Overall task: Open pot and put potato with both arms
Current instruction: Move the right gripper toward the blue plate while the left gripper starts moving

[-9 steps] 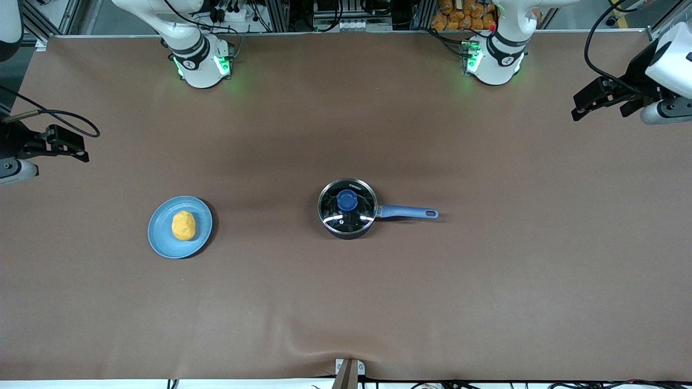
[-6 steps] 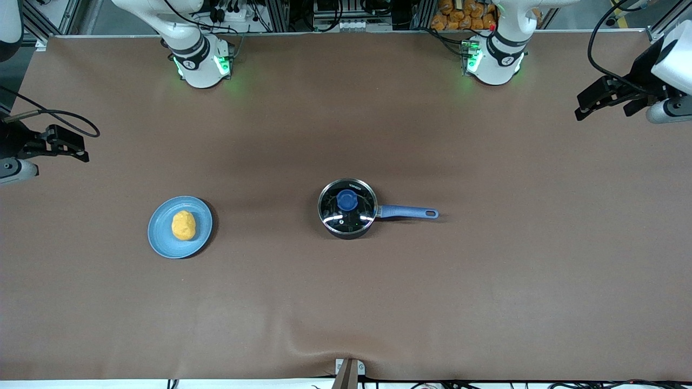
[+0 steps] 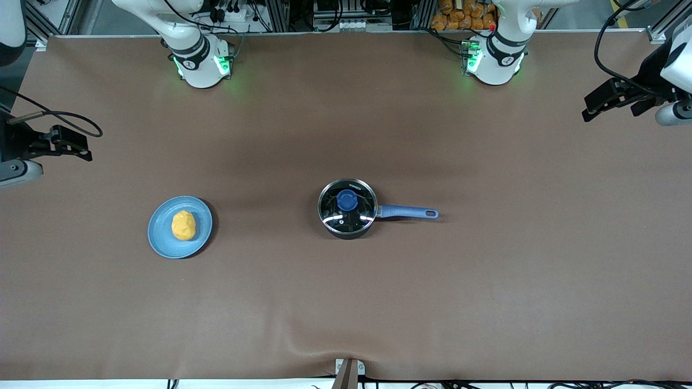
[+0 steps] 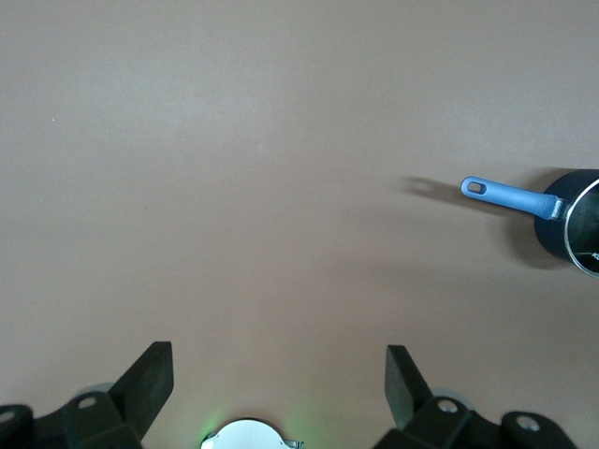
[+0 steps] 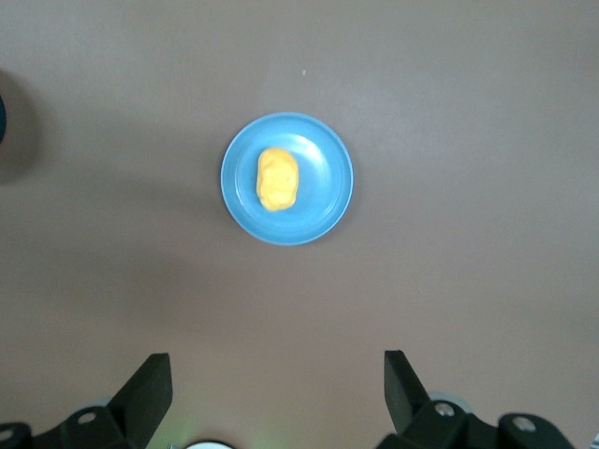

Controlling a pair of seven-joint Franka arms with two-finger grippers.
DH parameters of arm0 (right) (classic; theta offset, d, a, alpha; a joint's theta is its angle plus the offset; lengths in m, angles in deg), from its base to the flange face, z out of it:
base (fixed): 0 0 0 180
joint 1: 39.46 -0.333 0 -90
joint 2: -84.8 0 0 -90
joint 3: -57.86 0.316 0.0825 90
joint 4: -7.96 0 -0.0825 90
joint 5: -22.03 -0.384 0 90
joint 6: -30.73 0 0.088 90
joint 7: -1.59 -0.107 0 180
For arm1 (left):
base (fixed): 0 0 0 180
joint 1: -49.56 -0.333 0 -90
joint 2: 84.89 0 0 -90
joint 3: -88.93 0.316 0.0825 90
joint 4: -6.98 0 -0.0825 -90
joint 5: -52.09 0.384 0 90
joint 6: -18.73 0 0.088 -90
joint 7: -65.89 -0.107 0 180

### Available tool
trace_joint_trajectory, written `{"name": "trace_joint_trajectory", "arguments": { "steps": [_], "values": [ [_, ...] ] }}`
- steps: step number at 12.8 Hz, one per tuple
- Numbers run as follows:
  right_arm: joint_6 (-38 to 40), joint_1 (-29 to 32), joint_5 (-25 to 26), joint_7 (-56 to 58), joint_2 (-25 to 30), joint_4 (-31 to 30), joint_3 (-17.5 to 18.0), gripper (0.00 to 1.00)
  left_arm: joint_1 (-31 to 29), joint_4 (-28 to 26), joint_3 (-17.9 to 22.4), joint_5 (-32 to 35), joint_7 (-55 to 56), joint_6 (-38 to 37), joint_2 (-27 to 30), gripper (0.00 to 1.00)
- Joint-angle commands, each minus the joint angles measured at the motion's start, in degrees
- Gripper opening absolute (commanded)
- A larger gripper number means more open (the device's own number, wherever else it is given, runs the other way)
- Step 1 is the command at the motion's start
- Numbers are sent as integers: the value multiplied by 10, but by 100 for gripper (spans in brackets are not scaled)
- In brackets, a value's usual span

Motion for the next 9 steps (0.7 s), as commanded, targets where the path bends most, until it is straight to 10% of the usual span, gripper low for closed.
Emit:
{"name": "trace_joint_trajectory", "arguments": {
  "steps": [1,9],
  "values": [
    [-1,3,-4,5,-5,-18,1,100,5,12,-2,3,5,-3,-9,100],
    [-59,-8,-69,8,-156,-25,2,100,21,13,-6,-6,7,18,-18,100]
  ]
}}
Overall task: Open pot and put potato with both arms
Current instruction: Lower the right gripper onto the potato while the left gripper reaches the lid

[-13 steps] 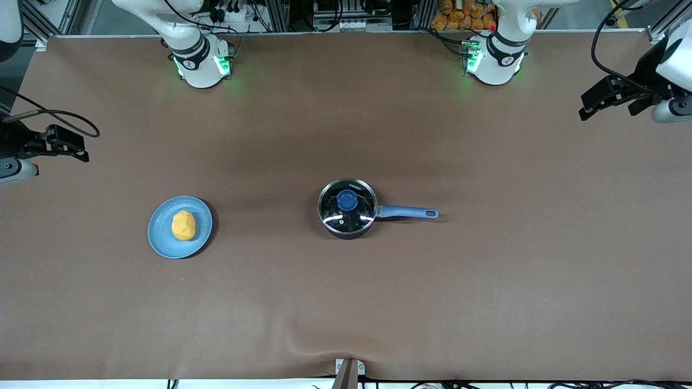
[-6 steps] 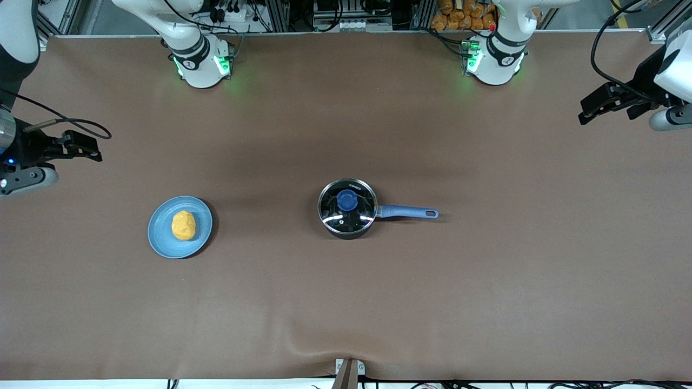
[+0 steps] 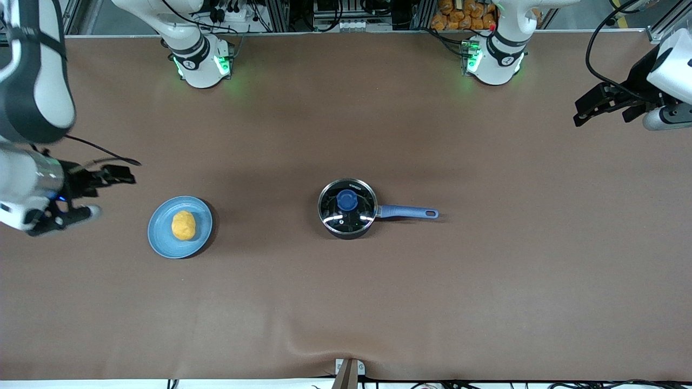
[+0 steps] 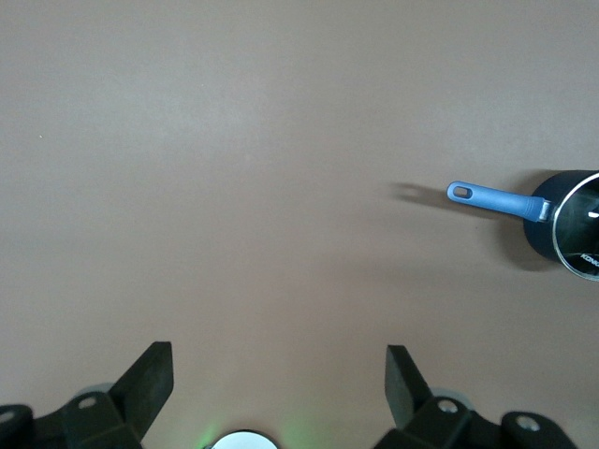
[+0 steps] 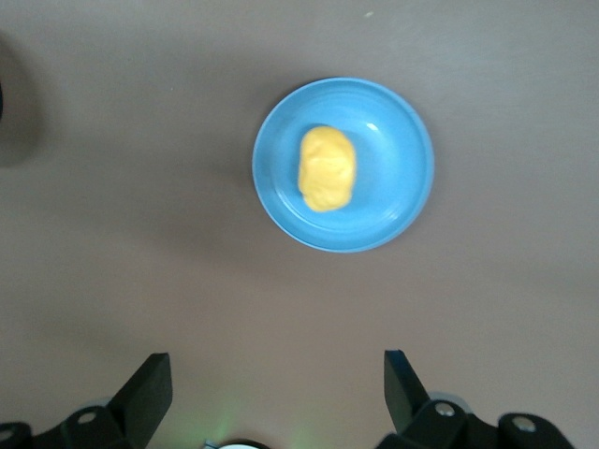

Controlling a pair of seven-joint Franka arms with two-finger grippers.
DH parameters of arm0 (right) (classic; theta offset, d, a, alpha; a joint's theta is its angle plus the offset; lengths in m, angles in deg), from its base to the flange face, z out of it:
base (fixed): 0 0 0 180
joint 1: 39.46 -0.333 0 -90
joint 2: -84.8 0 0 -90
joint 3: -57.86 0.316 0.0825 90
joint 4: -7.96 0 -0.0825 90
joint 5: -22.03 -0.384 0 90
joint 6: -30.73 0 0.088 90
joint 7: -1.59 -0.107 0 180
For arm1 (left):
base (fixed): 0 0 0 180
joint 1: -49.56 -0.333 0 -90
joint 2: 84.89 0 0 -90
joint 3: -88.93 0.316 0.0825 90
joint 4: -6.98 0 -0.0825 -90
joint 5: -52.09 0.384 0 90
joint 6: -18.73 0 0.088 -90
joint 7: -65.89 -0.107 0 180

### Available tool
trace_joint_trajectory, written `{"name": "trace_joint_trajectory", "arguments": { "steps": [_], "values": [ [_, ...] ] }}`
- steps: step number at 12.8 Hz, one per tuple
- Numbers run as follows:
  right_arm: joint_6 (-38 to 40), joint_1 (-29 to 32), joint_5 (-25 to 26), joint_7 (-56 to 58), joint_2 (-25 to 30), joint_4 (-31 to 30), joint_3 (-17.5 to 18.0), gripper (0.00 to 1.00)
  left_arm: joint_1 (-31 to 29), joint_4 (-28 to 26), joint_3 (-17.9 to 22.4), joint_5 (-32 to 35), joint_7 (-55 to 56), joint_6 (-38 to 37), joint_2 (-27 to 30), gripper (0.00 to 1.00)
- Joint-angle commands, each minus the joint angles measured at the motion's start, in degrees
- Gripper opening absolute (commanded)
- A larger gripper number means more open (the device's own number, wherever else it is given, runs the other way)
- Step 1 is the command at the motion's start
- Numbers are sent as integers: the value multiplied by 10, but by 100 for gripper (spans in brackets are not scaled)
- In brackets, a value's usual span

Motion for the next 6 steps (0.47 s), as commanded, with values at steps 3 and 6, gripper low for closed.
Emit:
{"name": "trace_joint_trajectory", "arguments": {
  "steps": [3,6],
  "values": [
    [-105,-10,-13,29,-78,-36,1,100,20,10,-14,-11,10,37,-29,100],
    [-181,-15,-13,44,-88,-89,1,100,26,10,-48,-13,12,72,-62,100]
  ]
}}
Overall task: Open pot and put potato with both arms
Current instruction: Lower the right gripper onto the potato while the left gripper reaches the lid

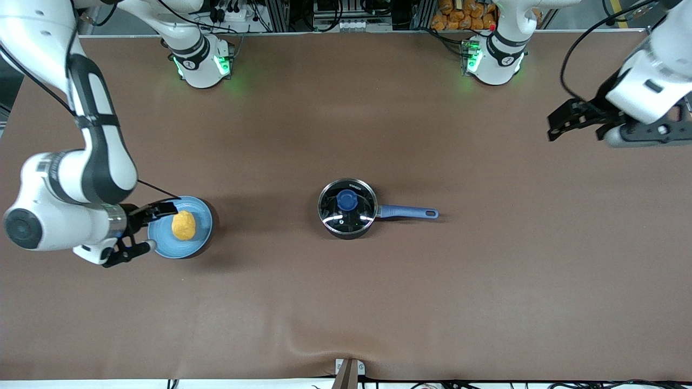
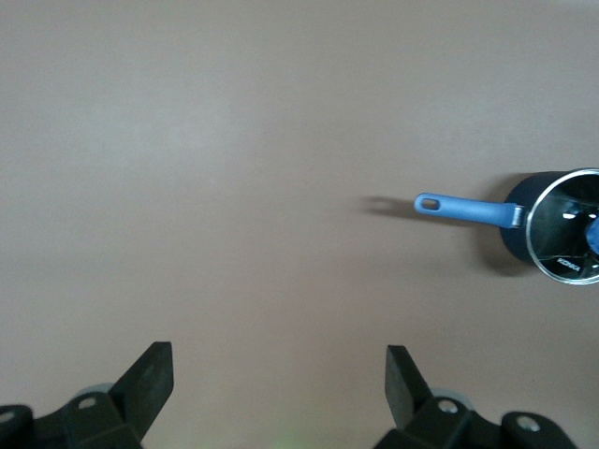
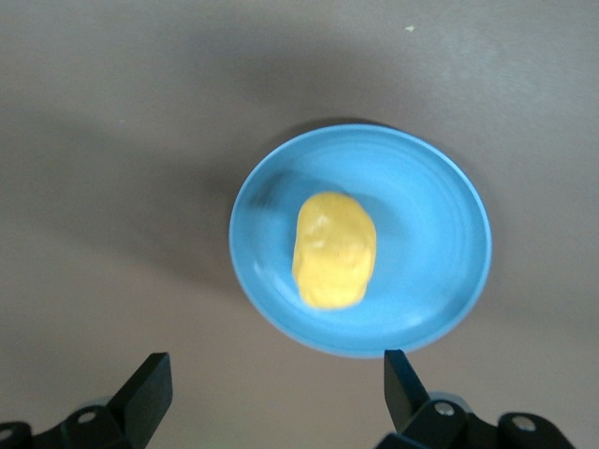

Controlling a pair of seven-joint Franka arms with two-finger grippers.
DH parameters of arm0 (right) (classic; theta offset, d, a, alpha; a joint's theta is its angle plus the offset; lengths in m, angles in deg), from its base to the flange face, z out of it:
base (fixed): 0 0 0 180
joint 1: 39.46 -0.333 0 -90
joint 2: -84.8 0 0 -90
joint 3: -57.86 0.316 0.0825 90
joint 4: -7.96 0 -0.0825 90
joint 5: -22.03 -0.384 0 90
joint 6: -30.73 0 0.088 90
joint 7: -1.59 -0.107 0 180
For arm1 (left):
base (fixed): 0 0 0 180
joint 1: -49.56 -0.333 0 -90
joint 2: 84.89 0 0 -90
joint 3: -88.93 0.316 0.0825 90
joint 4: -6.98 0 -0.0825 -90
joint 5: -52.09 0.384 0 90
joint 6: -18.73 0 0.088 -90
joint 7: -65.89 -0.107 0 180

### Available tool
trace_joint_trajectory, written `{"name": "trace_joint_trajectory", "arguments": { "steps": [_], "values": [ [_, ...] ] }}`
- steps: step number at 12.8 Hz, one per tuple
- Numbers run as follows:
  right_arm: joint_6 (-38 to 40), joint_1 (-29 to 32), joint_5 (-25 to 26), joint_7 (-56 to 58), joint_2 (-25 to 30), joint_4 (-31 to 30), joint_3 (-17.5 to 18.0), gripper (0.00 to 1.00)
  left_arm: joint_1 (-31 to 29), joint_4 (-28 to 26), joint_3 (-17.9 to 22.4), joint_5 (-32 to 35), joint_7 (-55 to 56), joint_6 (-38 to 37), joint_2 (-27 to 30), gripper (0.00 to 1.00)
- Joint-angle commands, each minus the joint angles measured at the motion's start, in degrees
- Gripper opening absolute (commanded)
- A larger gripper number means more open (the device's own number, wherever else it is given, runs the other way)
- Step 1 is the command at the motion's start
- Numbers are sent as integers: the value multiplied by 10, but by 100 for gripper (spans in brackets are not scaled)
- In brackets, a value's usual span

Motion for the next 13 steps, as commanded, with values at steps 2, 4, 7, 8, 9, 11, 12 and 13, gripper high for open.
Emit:
{"name": "trace_joint_trajectory", "arguments": {
  "steps": [2,4,7,8,9,11,12,13],
  "values": [
    [-71,-1,-8,25,7,-59,0,100,6,11,-41,-12,15,43,-54,100],
    [-99,4,-9,25,-4,-81,0,100,19,20,-52,-42,48,73,-86,100],
    [-117,6,-9,25,-26,-82,0,100,81,64,-52,-39,91,75,-139,100],
    [-126,8,-9,25,-33,-82,-1,100,98,77,-52,-36,102,76,-156,100],
    [-134,9,-8,25,-40,-82,-1,100,122,86,-50,-27,109,90,-171,100],
    [-151,10,-8,25,-51,-81,-2,100,153,90,-49,-8,142,117,-193,100],
    [-154,10,-8,25,-54,-81,-2,100,174,92,-47,-2,155,128,-207,100],
    [-156,12,-8,25,-57,-81,-2,100,198,102,-46,12,175,141,-225,100]
  ]
}}
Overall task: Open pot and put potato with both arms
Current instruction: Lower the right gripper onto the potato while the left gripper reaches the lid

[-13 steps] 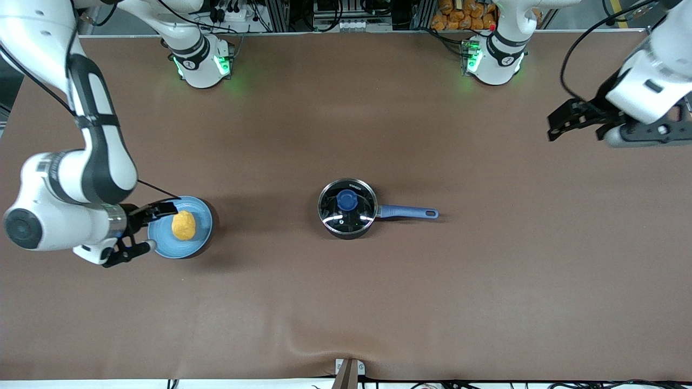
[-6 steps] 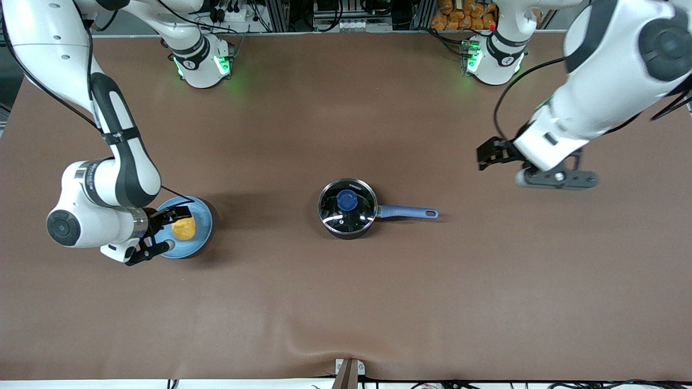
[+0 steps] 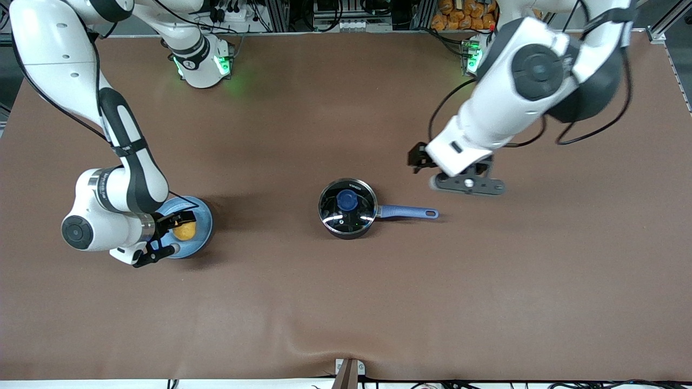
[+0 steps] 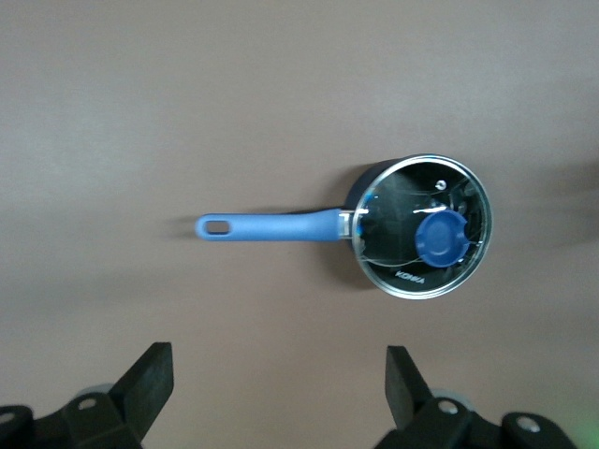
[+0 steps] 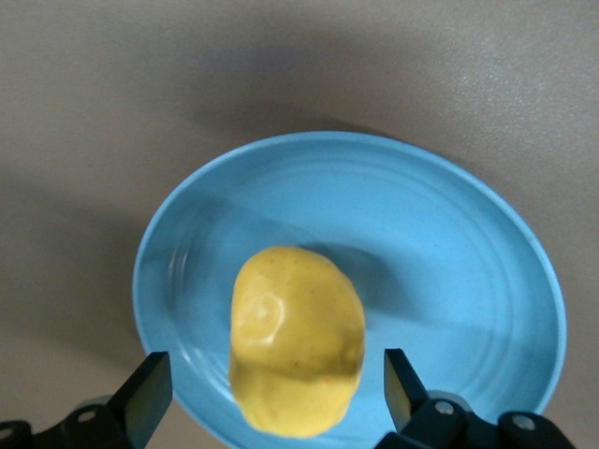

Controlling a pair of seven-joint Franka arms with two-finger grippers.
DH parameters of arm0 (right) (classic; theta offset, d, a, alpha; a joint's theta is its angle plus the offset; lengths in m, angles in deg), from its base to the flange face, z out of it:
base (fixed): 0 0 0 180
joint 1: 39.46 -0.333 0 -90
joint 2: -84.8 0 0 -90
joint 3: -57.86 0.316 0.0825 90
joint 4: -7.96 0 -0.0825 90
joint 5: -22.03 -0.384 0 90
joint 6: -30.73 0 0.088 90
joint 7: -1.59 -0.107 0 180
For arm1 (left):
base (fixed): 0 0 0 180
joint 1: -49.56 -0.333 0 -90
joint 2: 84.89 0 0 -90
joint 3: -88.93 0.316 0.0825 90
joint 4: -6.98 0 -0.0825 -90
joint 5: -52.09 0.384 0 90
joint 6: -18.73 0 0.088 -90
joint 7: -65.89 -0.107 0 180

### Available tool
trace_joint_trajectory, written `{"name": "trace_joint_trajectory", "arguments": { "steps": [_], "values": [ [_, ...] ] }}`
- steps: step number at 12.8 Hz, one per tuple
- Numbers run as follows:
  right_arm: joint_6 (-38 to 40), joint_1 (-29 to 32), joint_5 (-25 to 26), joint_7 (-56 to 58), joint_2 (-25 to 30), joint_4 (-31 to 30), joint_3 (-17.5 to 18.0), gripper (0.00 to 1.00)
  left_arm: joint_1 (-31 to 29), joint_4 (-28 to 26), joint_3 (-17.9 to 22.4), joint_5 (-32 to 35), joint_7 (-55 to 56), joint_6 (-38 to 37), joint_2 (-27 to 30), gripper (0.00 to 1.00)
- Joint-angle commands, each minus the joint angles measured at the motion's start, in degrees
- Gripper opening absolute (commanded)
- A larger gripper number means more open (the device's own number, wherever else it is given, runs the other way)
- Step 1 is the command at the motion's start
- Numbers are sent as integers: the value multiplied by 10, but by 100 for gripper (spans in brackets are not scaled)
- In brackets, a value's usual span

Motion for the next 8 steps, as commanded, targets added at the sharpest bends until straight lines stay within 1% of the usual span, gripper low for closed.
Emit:
{"name": "trace_joint_trajectory", "arguments": {
  "steps": [1,3,5,6,8],
  "values": [
    [-6,9,-8,11,-6,0,4,100,62,48,7,47,68,19,-62,100],
    [-6,9,-8,11,-6,-1,3,100,109,77,9,76,136,40,-113,100],
    [-7,11,-8,11,-9,-1,3,100,138,82,9,103,169,67,-147,100],
    [-6,11,-8,11,-9,-1,3,96,143,82,9,112,171,78,-161,100],
    [-4,11,-8,11,-9,-2,3,65,157,82,9,114,190,108,-186,100]
  ]
}}
